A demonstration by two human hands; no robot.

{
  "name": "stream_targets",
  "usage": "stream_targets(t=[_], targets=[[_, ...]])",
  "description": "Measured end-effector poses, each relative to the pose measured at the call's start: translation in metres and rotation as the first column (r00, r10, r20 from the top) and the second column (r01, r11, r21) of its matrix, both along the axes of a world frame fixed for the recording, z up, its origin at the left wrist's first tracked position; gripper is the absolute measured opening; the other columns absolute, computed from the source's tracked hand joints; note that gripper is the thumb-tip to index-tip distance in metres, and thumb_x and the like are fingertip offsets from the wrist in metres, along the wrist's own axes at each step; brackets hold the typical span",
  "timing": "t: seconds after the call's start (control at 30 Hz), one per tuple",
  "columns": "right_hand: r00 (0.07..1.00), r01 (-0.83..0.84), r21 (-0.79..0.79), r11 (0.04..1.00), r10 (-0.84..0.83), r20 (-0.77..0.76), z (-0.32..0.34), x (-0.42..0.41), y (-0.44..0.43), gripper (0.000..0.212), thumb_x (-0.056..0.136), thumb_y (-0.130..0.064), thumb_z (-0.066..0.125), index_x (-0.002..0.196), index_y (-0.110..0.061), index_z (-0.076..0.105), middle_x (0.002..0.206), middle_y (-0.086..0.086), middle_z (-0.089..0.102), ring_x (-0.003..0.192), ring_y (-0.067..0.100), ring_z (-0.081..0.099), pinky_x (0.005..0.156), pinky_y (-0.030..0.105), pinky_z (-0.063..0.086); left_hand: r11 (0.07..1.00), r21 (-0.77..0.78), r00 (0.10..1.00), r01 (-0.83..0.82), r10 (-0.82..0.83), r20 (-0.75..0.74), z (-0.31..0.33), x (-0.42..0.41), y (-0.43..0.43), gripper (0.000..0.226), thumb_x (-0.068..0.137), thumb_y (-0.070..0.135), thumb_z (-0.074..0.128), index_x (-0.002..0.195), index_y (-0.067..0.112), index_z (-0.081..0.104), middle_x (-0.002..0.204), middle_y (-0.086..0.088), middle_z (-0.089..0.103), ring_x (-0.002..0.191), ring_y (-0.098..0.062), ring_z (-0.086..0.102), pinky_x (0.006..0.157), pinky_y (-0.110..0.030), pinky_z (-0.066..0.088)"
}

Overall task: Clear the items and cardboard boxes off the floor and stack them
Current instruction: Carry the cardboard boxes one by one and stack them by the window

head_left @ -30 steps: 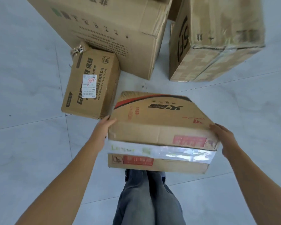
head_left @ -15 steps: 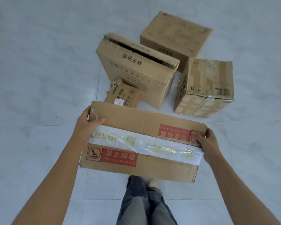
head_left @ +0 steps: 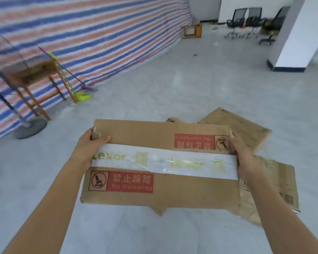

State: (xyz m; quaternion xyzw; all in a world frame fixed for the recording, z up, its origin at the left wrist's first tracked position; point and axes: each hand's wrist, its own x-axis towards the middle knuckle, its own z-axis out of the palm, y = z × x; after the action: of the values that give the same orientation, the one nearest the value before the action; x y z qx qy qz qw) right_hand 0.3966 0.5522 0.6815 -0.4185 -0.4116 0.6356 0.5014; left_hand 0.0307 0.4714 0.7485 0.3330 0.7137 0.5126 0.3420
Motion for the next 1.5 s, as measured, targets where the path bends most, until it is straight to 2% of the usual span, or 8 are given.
stream_targets(t=[0.2, 0.33, 0.5, 0.63, 0.9, 1.13, 1.37, 1.5], targets=[[0.981, -0.195, 0.136, 0.971, 0.191, 0.04, 0.069, -0.098, 0.019, 0.078, 0.048, -0.067, 0.076, 0.114, -0.028, 0.063, 0.111, 0.008, 0.069, 0.103, 0.027, 0.065, 0.09, 0.047, 0.051, 0.97, 0.089, 0.971, -0.224, 0.216, 0.099, 0.038, -0.083, -0.045, 0.024, 0.089, 0.016, 0.062, 0.111, 0.012, 0.055, 0.09, -0.007, 0.064, 0.075, -0.023, 0.062, 0.057, -0.03, 0.055], [0.943, -0.329, 0.142, 0.934, 0.334, -0.015, 0.091, -0.202, 0.02, 0.028, 0.083, -0.047, 0.054, 0.098, -0.028, 0.068, 0.097, 0.004, 0.072, 0.085, 0.021, 0.069, 0.069, 0.034, 0.058, 0.896, 0.103, 0.893, -0.432, 0.41, 0.185, 0.057, -0.161, -0.099, 0.027, 0.092, 0.031, 0.055, 0.11, 0.01, 0.055, 0.108, -0.015, 0.058, 0.086, -0.031, 0.057, 0.078, -0.039, 0.048], [0.914, -0.401, 0.047, 0.915, 0.397, 0.076, 0.107, -0.341, 0.019, 0.035, 0.085, -0.049, 0.056, 0.101, -0.021, 0.07, 0.101, 0.005, 0.071, 0.095, 0.028, 0.064, 0.086, 0.042, 0.051, 0.795, 0.122, 0.798, -0.594, 0.564, 0.213, 0.075, -0.251, -0.17, 0.022, 0.093, 0.028, 0.054, 0.079, 0.01, 0.054, 0.08, -0.014, 0.057, 0.061, -0.024, 0.05, 0.04, -0.024, 0.047], [0.838, -0.538, 0.023, 0.843, 0.531, 0.125, 0.116, -0.455, 0.001, 0.035, 0.085, -0.048, 0.056, 0.101, -0.019, 0.068, 0.106, 0.007, 0.065, 0.101, 0.028, 0.06, 0.091, 0.044, 0.047, 0.709, 0.103, 0.71, -0.698, 0.665, 0.231, 0.072, -0.308, -0.238, 0.016, 0.094, 0.022, 0.052, 0.088, 0.008, 0.053, 0.077, -0.015, 0.055, 0.062, -0.026, 0.051, 0.057, -0.033, 0.045], [0.59, -0.791, -0.069, 0.608, 0.787, 0.181, 0.085, -0.66, -0.084, 0.022, 0.091, -0.036, 0.052, 0.085, -0.018, 0.062, 0.085, 0.007, 0.058, 0.075, 0.023, 0.055, 0.061, 0.033, 0.044, 0.367, -0.013, 0.355, -0.93, 0.909, 0.221, 0.028, -0.364, -0.388, 0.016, 0.092, 0.019, 0.053, 0.1, 0.004, 0.056, 0.078, -0.02, 0.059, 0.059, -0.03, 0.054, 0.059, -0.036, 0.048], [0.126, -0.976, -0.154, 0.152, 0.978, 0.168, 0.055, -0.81, -0.192, 0.025, 0.091, -0.034, 0.053, 0.086, -0.011, 0.061, 0.085, 0.014, 0.062, 0.075, 0.029, 0.058, 0.065, 0.035, 0.048, -0.092, -0.07, -0.097, -0.993, 0.992, 0.081, 0.009, -0.349, -0.483, 0.017, 0.092, 0.021, 0.055, 0.102, 0.008, 0.056, 0.105, -0.024, 0.06, 0.101, -0.039, 0.058, 0.096, -0.049, 0.046], [-0.345, -0.938, -0.043, -0.345, 0.913, 0.215, 0.069, -0.898, -0.306, 0.025, 0.09, -0.016, 0.056, 0.113, -0.007, 0.056, 0.1, 0.018, 0.065, 0.084, 0.031, 0.064, 0.073, 0.04, 0.053, -0.486, -0.034, -0.487, -0.873, 0.87, 0.076, 0.023, -0.271, -0.507, 0.017, 0.093, 0.017, 0.051, 0.103, 0.004, 0.056, 0.082, -0.014, 0.058, 0.067, -0.026, 0.055, 0.059, -0.032, 0.044], [-0.542, -0.829, -0.001, -0.56, 0.802, 0.249, 0.08, -0.91, -0.379, 0.033, 0.088, -0.011, 0.057, 0.121, -0.004, 0.052, 0.112, 0.02, 0.062, 0.091, 0.032, 0.063, 0.072, 0.037, 0.052, -0.687, 0.021, -0.682, -0.726, 0.724, 0.103, 0.04, -0.222, -0.508, 0.014, 0.093, 0.013, 0.052, 0.102, 0.005, 0.057, 0.079, -0.013, 0.058, 0.064, -0.026, 0.056, 0.056, -0.031, 0.044]])
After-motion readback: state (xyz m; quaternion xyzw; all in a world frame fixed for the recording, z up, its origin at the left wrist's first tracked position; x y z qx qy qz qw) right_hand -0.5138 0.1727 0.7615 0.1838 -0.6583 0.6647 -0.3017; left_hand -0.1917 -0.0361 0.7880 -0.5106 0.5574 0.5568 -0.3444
